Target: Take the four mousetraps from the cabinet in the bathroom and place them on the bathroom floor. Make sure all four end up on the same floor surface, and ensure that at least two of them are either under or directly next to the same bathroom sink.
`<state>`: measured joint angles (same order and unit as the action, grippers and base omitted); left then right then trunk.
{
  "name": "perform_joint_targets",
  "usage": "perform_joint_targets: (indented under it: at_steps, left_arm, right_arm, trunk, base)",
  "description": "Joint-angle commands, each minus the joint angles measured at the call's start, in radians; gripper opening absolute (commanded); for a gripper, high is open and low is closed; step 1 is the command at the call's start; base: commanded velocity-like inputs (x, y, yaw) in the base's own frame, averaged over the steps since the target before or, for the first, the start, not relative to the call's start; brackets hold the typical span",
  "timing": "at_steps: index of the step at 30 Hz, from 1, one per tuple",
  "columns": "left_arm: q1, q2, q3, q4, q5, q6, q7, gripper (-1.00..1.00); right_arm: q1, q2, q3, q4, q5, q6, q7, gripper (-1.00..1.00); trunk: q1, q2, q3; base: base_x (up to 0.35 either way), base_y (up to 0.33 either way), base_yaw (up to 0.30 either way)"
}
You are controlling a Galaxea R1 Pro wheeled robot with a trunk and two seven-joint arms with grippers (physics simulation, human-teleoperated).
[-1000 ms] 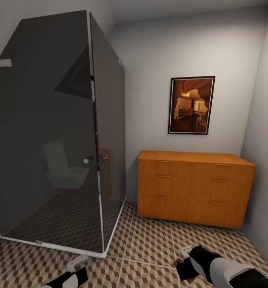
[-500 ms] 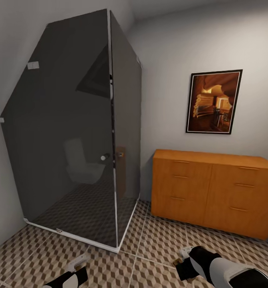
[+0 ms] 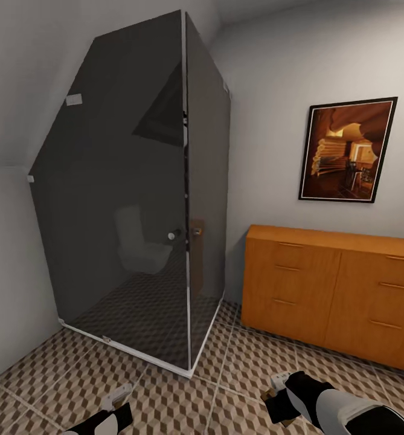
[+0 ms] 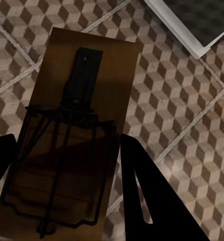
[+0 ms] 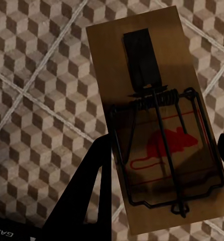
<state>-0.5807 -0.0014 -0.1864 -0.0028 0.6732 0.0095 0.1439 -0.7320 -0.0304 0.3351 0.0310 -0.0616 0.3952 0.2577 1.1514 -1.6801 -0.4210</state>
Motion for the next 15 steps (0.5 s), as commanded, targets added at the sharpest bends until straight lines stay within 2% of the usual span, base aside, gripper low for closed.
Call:
perform_joint_targets:
  at_steps: [1, 7, 15]
  left_arm:
    - [-0.001, 0.000, -0.008, 0.000, 0.005, 0.001, 0.002, -1.00]
    - [-0.001, 0.000, -0.008, 0.000, 0.005, 0.001, 0.002, -1.00]
    - [-0.001, 0.000, -0.008, 0.000, 0.005, 0.001, 0.002, -1.00]
  right_arm:
    - [-0.001, 0.000, 0.009, 0.002, -0.009, 0.003, 0.006, -1.00]
    - [-0.001, 0.000, 0.009, 0.001, -0.009, 0.006, 0.005, -1.00]
    - [-0.001, 0.000, 0.009, 0.002, -0.009, 0.004, 0.005, -1.00]
  trunk:
    - [0.000, -0.001, -0.001]
    - [0.000, -0.001, -0.002]
    - [0.000, -0.001, -0.011]
  base:
    - [0.000, 0.000, 0.018]
    - [0.000, 0.000, 0.027]
    - [0.000, 0.000, 0.156]
